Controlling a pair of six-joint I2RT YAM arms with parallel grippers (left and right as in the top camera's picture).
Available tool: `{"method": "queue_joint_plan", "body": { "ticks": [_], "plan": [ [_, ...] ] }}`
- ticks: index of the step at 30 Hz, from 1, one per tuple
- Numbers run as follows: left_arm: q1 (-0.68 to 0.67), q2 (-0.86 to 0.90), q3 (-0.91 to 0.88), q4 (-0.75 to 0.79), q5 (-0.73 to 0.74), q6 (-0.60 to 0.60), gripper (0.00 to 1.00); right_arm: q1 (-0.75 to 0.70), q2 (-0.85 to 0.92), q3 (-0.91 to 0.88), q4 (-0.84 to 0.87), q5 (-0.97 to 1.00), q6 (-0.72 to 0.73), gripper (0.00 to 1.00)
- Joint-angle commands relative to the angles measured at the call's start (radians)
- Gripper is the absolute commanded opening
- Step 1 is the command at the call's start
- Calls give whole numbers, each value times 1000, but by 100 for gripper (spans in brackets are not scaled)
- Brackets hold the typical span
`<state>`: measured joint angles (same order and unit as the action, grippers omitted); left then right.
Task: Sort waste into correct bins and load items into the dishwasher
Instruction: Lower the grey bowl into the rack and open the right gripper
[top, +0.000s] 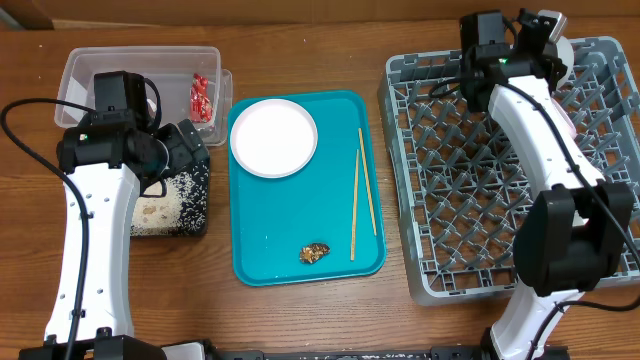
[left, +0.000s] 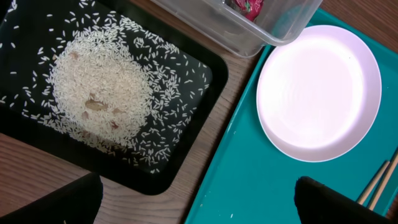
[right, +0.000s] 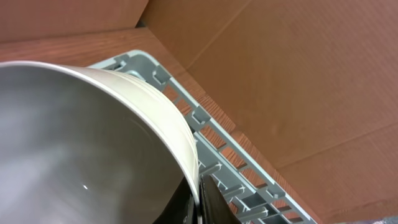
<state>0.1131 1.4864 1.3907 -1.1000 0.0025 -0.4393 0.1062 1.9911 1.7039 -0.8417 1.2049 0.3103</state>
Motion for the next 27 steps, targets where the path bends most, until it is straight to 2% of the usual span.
{"method": "queue_joint_plan", "body": {
  "ticks": [1,13,27],
  "plan": [
    [2,-18,20,1,-13,-10,100,-3,26,-12,-2,1,5,4],
    [2,-18,20,1,-13,-10,100,-3,30,-107,-90,-62,140,4],
    [2,-18,20,1,-13,-10,100,54,30,-114,-155,-126,146,4]
  ]
}}
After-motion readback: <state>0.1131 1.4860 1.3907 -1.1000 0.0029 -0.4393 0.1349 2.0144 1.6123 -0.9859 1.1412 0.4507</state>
